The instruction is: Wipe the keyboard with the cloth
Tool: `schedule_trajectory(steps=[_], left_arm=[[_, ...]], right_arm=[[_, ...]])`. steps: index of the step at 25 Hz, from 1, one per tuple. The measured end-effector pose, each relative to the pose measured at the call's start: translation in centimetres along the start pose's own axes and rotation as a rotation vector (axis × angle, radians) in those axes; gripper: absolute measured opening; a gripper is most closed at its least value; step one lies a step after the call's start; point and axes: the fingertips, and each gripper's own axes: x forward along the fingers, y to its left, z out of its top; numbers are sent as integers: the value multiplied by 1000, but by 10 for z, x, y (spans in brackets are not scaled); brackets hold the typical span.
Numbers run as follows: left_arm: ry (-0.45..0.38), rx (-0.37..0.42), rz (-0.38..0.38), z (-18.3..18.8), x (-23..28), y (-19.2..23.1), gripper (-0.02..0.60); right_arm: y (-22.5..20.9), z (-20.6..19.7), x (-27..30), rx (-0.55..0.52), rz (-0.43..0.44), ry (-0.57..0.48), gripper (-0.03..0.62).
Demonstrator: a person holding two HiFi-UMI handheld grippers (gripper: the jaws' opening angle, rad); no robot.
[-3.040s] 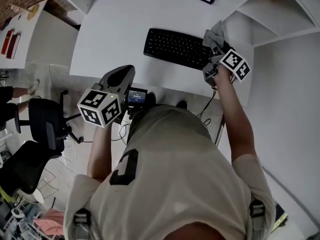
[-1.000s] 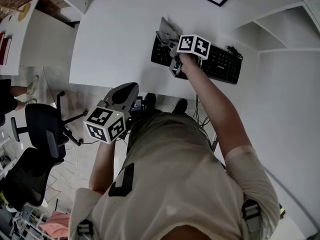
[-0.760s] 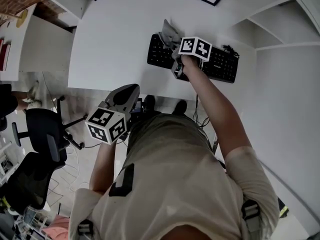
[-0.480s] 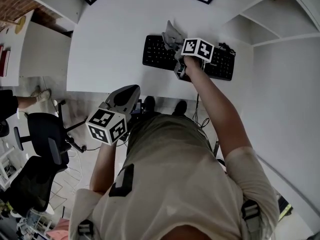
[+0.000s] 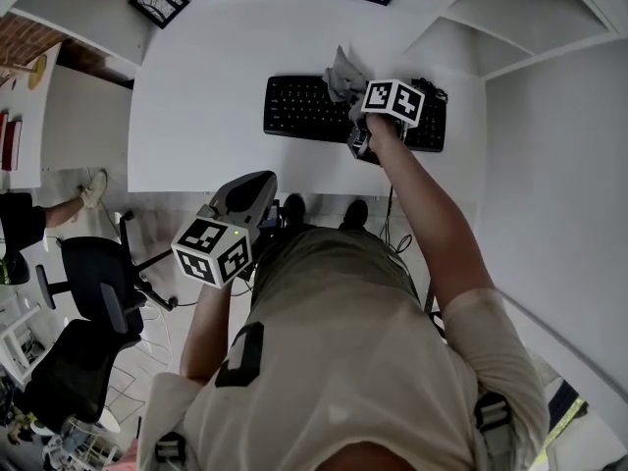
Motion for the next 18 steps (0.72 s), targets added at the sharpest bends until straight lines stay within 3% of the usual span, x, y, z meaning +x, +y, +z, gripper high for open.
schedule_trajectory(steps=[18], left_arm=[[26,59,-29,0,37,-67,5]], right_arm=[[-90,25,-59,60,-43,-67,15]])
